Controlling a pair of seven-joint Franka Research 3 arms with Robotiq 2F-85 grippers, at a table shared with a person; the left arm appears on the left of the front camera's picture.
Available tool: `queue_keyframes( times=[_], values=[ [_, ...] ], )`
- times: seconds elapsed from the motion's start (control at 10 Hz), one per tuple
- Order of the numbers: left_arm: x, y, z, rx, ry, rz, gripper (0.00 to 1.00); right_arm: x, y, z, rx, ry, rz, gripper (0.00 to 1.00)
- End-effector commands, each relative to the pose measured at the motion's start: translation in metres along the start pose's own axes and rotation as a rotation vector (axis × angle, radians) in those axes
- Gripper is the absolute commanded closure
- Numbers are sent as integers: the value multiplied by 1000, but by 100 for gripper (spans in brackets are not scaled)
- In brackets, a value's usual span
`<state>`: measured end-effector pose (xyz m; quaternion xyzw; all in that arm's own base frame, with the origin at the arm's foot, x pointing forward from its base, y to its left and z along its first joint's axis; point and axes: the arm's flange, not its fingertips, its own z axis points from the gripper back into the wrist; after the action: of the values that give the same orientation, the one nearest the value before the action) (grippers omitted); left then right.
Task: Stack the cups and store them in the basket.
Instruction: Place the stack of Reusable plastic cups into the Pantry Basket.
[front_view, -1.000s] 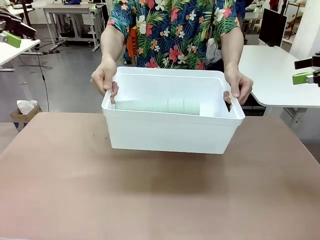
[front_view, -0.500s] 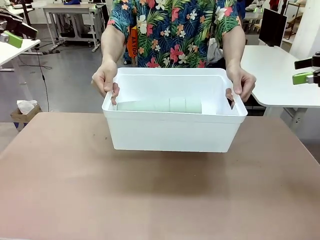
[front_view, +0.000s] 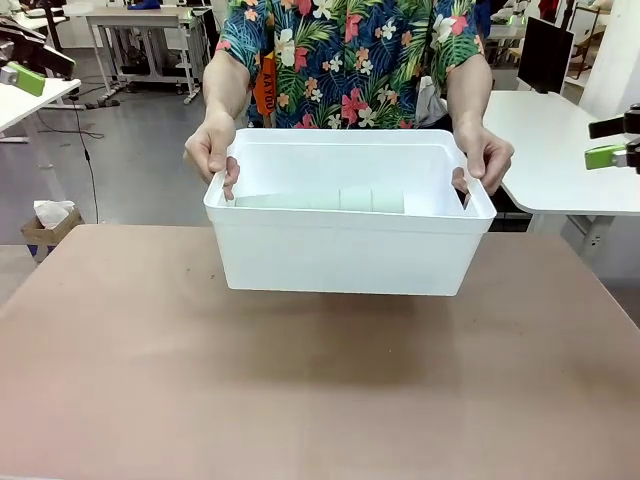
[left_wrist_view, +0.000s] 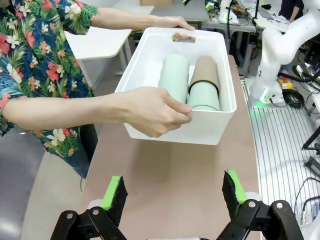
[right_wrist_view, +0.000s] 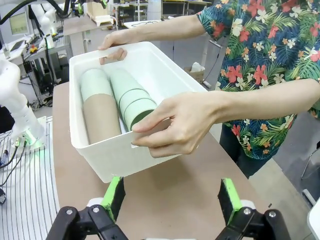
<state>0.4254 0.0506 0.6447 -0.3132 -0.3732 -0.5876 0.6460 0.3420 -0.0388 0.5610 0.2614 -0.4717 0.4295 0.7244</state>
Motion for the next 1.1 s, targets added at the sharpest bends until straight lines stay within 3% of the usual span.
queue_keyframes(
  times=[0.0,1.0],
  values=[
    [3,-2,2,2,9,0,0,0,-2,-1,1,-30,14,0],
    [3,-2,2,2,9,0,0,0,-2,-1,1,-30,14,0]
  ],
)
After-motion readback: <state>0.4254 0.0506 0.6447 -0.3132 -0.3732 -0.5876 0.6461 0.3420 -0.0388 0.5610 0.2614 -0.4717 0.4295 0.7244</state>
